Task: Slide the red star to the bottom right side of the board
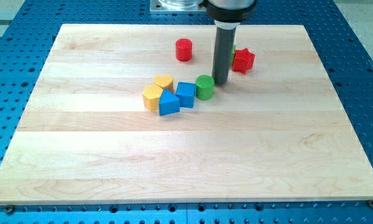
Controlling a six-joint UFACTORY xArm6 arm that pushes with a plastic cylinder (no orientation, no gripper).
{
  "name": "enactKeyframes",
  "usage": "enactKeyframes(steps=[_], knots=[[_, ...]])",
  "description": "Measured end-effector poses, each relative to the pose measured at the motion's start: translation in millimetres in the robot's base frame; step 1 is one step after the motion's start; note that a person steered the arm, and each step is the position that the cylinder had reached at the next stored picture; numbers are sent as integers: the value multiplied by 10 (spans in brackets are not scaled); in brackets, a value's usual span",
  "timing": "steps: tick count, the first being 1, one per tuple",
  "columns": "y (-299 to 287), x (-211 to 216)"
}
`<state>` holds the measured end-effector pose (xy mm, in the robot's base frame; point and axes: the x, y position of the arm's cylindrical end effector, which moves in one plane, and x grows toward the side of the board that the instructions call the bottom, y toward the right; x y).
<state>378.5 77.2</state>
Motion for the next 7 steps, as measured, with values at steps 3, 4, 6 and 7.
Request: enactKeyframes(steps=[3, 4, 6, 7], knots=[[857, -386], [693, 693], [841, 657], [1449, 1102]])
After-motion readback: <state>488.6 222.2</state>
